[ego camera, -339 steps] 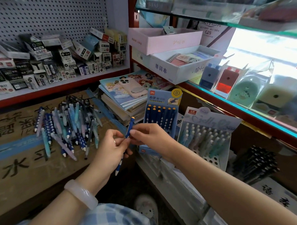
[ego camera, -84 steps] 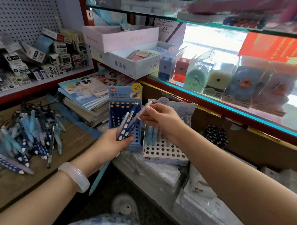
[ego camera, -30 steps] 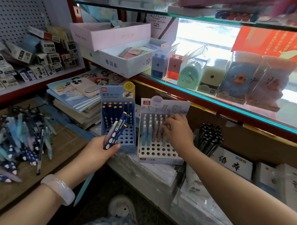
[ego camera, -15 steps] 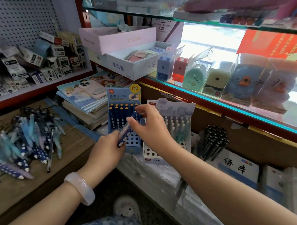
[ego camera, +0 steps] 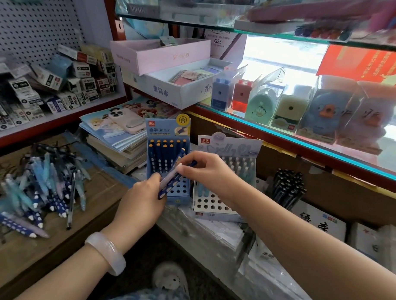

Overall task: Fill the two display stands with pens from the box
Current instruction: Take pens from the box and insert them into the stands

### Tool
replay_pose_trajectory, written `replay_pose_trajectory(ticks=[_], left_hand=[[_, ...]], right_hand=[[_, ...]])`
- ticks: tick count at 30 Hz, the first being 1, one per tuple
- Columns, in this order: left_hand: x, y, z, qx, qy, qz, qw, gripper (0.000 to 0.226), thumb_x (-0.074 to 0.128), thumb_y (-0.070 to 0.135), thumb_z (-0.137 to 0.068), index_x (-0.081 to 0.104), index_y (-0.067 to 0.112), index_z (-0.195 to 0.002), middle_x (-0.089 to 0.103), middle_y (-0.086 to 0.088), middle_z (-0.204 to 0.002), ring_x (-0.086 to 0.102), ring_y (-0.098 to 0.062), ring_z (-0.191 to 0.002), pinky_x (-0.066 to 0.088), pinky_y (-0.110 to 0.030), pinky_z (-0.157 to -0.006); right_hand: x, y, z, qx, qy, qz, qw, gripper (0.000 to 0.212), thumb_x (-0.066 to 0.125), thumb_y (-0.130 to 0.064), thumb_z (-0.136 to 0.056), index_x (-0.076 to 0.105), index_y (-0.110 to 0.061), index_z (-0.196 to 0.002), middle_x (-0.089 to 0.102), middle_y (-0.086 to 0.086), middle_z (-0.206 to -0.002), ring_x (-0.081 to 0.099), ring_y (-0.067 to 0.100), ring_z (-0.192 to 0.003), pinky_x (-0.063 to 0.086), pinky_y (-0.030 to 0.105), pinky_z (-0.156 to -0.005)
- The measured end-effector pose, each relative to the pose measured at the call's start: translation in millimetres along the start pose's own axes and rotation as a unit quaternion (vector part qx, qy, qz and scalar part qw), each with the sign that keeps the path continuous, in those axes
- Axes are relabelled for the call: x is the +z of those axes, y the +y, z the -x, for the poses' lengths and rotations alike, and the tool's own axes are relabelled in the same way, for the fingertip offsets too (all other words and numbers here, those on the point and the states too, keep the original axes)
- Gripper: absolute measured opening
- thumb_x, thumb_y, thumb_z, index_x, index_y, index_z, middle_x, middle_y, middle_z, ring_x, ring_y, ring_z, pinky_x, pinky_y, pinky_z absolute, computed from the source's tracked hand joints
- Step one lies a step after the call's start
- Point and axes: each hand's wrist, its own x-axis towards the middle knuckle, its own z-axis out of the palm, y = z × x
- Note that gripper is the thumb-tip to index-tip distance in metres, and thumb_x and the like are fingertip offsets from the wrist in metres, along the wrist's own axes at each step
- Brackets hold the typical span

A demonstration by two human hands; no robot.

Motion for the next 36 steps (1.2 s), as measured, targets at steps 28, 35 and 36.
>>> replay_pose_trajectory(ticks=[28, 35, 36], left_hand=[[1.7, 3.1, 0.5, 0.034, -0.137, 0.208, 0.968, 0.009, 0.053, 0.025, -0.092, 0.054, 0.032, -0.087, 0.062, 0.002, -0.084, 0.059, -0.008, -0.079, 0.040, -0.018, -0.065], [9.3, -20.7, 2.4, -0.006, -0.147, 0.164, 0.975, 0.012, 0.055, 0.025, -0.091, 0.058, 0.015, -0.085, 0.057, 0.001, -0.074, 0.053, -0.008, -0.068, 0.033, -0.016, -0.055], [10.1, -21.2, 1.7, -0.014, -0.142, 0.163, 0.976, 0.013, 0.054, 0.025, -0.092, 0.059, 0.014, -0.087, 0.059, -0.002, -0.076, 0.053, -0.009, -0.069, 0.034, -0.017, -0.056]], right_hand=[[-20.8, -0.2, -11.4, 0.003, 0.138, -0.373, 0.917, 0.015, 0.040, -0.015, -0.100, 0.053, -0.008, -0.102, 0.067, 0.006, -0.092, 0.065, 0.020, -0.091, 0.053, 0.036, -0.088], [-67.9, 13.2, -13.2, 0.047, 0.379, -0.170, 0.908, 0.006, 0.053, -0.031, -0.094, 0.052, -0.025, -0.091, 0.060, -0.004, -0.089, 0.062, 0.009, -0.080, 0.053, 0.021, -0.068], [-70.9, 21.4, -12.1, 0.035, 0.390, -0.105, 0.914, 0.007, 0.054, -0.031, -0.094, 0.051, -0.024, -0.092, 0.060, -0.004, -0.089, 0.063, 0.009, -0.081, 0.054, 0.022, -0.069]])
